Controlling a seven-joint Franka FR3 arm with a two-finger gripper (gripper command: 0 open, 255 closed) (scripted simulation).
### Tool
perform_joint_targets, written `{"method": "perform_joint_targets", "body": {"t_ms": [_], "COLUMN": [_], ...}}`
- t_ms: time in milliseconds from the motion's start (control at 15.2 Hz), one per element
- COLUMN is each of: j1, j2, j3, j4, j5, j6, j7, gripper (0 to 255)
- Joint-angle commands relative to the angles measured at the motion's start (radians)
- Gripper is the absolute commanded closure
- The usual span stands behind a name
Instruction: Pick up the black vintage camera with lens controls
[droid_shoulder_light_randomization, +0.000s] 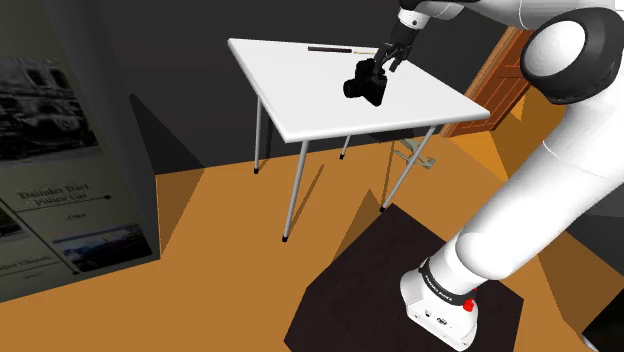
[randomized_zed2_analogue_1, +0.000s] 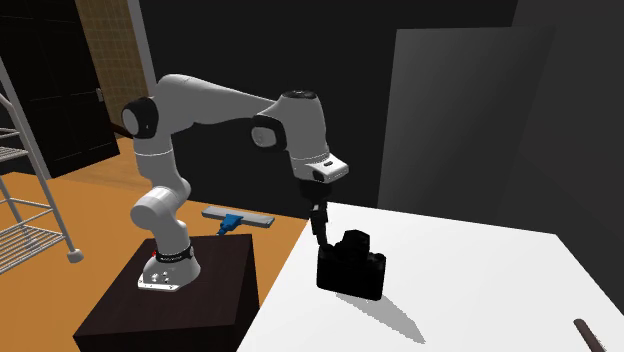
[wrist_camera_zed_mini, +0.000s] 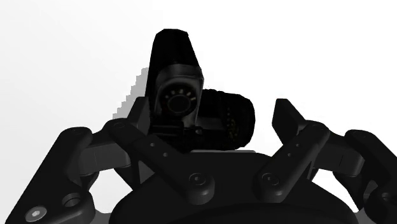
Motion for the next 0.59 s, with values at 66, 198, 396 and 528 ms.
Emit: {"method": "perform_joint_targets", "body": {"t_ms": [66,198,396,528], "j1": [-0.039,-0.039,-0.037,-0.036], "j2": [0.103,0.102,0.103,0.104], "j3": [-0.022,-0.02,-0.019,-0.018], "j4": [0.11,0.082,0.043,0.018], "j5": [0.063,0.064,0.066,0.068], "j6": [-0.021,0.007,0.046,0.073], "j7": [-0.044,-0.046,-0.05,-0.053], "gripper": [0,0,0,0]}}
